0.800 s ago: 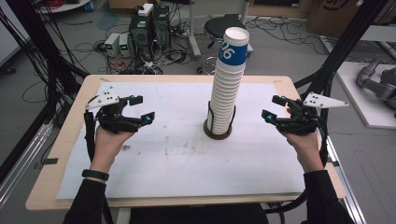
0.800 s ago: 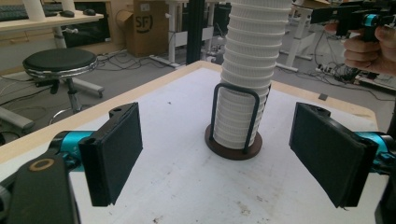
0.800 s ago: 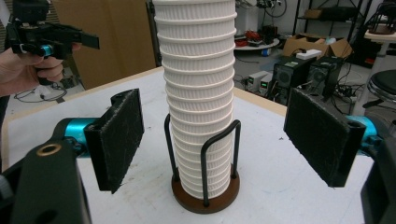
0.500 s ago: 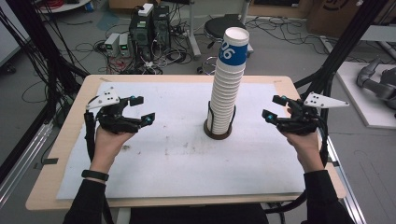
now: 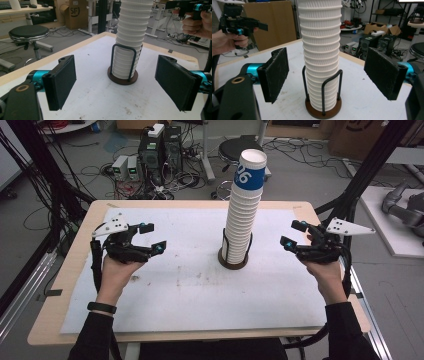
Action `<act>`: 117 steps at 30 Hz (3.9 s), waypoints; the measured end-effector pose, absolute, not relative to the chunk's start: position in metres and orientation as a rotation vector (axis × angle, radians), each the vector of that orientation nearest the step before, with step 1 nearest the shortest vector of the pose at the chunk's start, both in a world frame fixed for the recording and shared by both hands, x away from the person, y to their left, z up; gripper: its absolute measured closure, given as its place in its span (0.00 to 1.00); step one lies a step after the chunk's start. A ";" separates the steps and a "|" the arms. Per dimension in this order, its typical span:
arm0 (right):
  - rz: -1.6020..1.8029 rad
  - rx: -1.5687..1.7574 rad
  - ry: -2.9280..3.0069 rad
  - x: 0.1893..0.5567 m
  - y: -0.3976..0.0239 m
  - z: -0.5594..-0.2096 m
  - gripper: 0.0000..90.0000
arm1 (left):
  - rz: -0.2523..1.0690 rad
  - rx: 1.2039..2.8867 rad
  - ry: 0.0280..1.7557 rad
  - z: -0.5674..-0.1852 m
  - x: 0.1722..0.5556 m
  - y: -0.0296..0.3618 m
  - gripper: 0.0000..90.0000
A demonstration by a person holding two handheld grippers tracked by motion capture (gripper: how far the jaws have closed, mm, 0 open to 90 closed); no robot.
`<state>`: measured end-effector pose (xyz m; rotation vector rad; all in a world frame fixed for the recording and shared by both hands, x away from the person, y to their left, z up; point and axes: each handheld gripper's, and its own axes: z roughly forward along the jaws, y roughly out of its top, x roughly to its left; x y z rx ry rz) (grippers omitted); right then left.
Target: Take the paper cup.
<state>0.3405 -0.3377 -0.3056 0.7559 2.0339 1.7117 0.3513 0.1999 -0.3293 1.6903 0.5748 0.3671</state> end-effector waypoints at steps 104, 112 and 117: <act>1.637 0.722 2.142 0.420 -0.239 -0.251 0.15 | 0.245 1.667 0.414 -0.232 0.390 0.106 0.19; 1.635 0.717 2.140 0.421 -0.239 -0.251 0.15 | 0.250 1.655 0.385 -0.201 0.406 0.083 0.19; 1.633 0.714 2.140 0.421 -0.239 -0.251 0.15 | 0.244 1.645 0.373 -0.185 0.414 0.068 0.19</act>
